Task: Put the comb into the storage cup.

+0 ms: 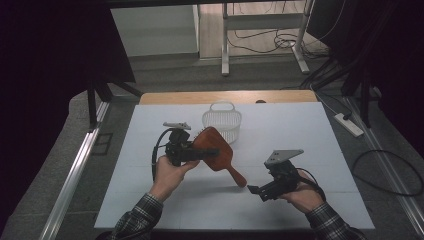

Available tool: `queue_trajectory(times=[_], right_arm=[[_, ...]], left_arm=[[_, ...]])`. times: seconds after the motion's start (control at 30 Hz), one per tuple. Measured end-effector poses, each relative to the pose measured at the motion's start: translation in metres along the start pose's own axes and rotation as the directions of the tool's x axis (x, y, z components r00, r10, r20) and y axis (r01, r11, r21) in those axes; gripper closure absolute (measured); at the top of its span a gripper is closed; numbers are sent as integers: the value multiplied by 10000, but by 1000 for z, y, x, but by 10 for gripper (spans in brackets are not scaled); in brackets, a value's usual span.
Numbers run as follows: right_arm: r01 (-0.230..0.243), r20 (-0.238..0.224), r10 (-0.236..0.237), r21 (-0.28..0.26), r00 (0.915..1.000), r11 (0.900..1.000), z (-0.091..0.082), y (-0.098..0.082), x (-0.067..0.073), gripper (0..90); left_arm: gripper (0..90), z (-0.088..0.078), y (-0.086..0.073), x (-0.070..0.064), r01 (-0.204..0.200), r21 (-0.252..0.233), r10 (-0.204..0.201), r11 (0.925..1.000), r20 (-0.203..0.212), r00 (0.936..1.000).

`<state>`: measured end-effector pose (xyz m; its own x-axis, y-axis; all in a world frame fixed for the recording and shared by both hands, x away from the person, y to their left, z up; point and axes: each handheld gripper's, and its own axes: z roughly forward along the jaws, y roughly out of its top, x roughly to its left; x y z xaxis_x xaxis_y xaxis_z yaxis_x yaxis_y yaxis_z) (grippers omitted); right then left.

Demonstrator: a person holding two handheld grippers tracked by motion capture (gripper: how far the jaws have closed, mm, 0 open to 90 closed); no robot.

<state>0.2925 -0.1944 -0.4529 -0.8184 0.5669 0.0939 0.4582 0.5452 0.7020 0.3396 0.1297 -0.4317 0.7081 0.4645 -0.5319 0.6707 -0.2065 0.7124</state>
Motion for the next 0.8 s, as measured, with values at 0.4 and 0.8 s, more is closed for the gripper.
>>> queue_trajectory(times=[0.4,0.8], right_arm=[[-309,46,310,-27,9995,9995,-10,-11,-9,0],[-511,368,518,-185,9980,9985,-22,-21,-13,0]], left_arm=[[511,-6,6,5,35,-116,-37,9999,-154,9999],[510,-13,13,10,-19,-249,8,9997,-464,9989]])
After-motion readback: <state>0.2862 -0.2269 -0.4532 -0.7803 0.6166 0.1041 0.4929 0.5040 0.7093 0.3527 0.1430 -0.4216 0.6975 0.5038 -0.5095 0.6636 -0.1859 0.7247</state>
